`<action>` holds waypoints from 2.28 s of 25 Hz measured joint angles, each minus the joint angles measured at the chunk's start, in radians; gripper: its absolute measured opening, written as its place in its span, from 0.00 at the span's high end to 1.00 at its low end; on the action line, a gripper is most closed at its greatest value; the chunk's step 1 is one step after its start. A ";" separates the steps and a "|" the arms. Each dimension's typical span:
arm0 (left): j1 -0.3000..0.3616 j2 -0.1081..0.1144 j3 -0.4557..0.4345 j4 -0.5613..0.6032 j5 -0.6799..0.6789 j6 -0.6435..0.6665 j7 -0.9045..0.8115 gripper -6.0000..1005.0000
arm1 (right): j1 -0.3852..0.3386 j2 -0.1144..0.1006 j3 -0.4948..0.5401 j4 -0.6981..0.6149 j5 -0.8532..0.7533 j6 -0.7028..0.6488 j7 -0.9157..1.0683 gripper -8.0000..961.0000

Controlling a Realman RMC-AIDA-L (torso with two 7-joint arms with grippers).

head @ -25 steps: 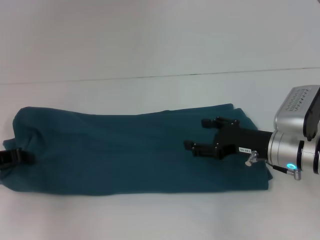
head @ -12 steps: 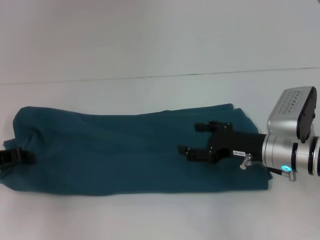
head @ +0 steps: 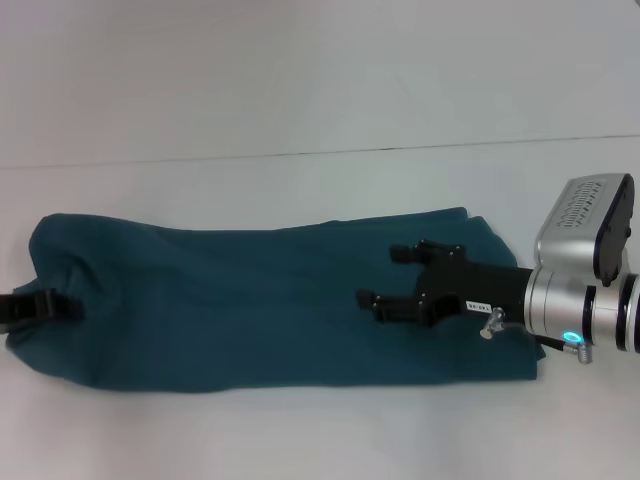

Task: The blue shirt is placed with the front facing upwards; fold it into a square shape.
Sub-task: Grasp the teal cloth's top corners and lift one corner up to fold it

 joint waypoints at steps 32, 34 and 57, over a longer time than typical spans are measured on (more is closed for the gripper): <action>-0.018 -0.073 0.009 -0.199 -0.016 0.131 -0.002 0.87 | 0.139 0.010 -0.026 0.182 0.055 0.018 -0.105 0.13; -0.018 -0.073 0.009 -0.205 -0.046 0.145 -0.001 0.87 | 0.146 0.011 -0.027 0.196 0.061 0.028 -0.110 0.13; -0.030 -0.077 0.033 -0.237 -0.198 0.237 -0.006 0.87 | 0.183 0.014 -0.022 0.296 0.082 0.115 -0.174 0.14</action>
